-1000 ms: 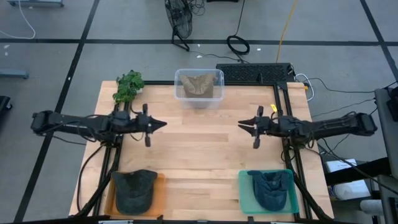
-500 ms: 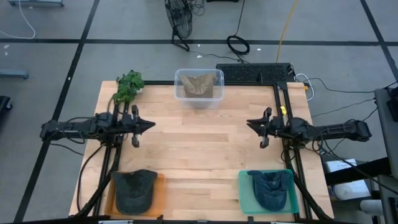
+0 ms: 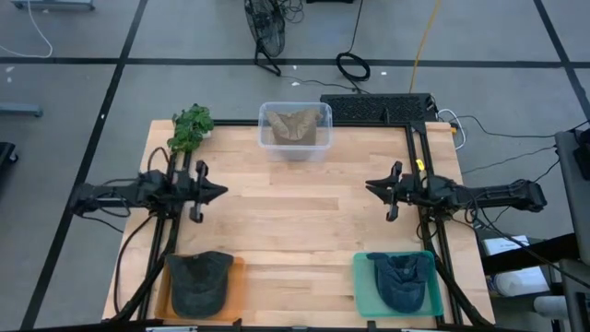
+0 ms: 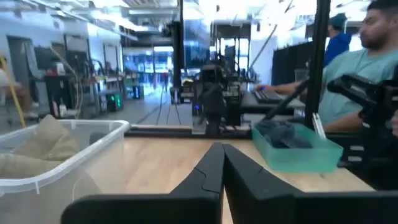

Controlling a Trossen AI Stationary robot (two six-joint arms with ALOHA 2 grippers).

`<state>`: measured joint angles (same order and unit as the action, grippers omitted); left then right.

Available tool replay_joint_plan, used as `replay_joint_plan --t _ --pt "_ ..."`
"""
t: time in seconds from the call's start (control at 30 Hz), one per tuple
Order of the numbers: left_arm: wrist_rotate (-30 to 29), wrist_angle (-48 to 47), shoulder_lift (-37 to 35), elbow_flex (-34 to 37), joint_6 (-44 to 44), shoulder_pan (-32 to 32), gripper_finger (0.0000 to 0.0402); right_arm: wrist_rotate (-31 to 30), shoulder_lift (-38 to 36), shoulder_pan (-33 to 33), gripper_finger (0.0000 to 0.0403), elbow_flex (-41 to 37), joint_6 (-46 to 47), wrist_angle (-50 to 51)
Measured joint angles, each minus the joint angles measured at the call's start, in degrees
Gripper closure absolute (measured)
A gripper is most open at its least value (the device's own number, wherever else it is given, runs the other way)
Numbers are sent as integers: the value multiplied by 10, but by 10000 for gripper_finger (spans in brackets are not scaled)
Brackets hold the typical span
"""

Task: Pick & Place hat
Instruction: Return to Home Position

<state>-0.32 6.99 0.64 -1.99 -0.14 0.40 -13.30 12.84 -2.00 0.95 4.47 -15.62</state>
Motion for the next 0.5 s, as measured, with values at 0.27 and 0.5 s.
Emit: replay_joint_plan --t 0.27,0.5 --pt "-12 -28 -3 13 -18 16 376 -1 1 0 360 -1 -23 0" --pt "-24 -58 4 12 -33 16 374 -1 14 0 360 -1 -31 15"
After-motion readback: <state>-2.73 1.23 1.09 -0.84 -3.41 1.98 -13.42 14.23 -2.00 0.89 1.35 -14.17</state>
